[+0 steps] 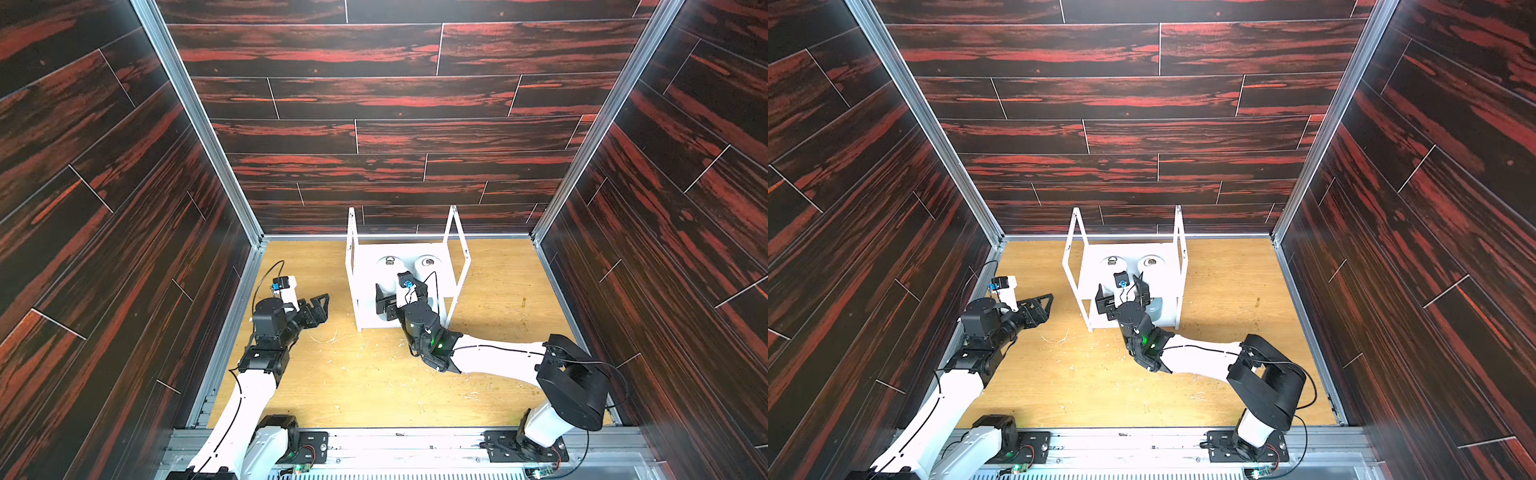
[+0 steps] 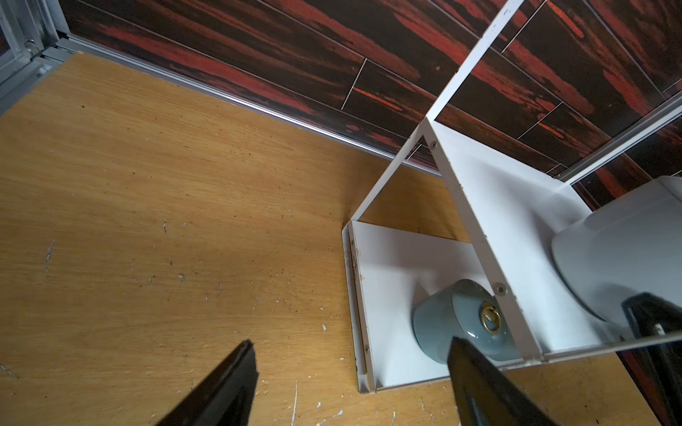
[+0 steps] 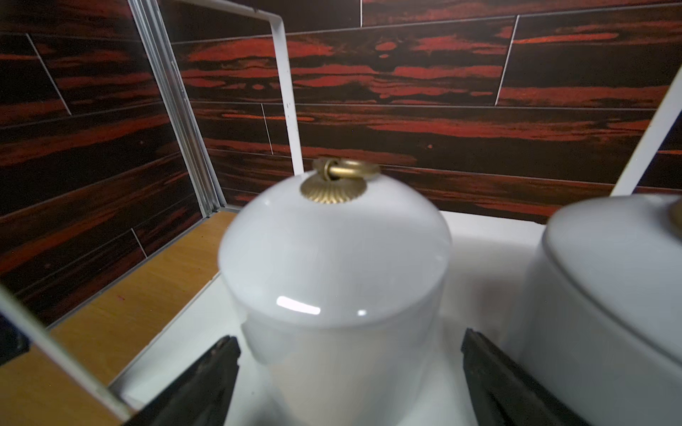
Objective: Remove the tea canisters from the shelf
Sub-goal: Pick up the tea canister from the shelf.
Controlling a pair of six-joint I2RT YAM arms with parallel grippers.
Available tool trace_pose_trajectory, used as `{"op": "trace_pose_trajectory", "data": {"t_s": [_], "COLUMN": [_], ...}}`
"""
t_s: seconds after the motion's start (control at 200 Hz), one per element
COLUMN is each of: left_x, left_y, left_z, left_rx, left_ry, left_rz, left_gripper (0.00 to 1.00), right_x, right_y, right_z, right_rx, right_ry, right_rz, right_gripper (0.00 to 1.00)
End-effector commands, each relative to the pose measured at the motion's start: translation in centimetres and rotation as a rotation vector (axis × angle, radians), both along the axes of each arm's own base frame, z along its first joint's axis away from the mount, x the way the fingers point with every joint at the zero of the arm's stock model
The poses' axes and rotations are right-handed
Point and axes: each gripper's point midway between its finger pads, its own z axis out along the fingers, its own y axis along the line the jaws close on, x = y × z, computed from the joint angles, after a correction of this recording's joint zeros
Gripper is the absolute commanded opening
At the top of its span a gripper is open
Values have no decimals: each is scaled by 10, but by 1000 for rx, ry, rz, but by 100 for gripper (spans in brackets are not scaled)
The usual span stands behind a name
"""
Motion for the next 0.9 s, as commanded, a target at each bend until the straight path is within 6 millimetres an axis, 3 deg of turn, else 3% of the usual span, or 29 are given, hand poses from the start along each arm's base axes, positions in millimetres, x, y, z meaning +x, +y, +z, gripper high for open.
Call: {"op": "trace_pose_trajectory", "data": {"t_s": [0.0,0.897], "left_x": [2,-3], "left_y": [-2,-1], "left_z": [6,3], "left_rx": [6,17], "left_ry": [-20,-14], "left_rz": [-23,-23], "left_gripper": [86,86], "right_x": [5,28], "right_y": [4,12], "right_z": [9,-3], "right_rx": [59,38], "right_ry": [-45,-99], "right_rz": [18,-21], "right_gripper": [99,98]}}
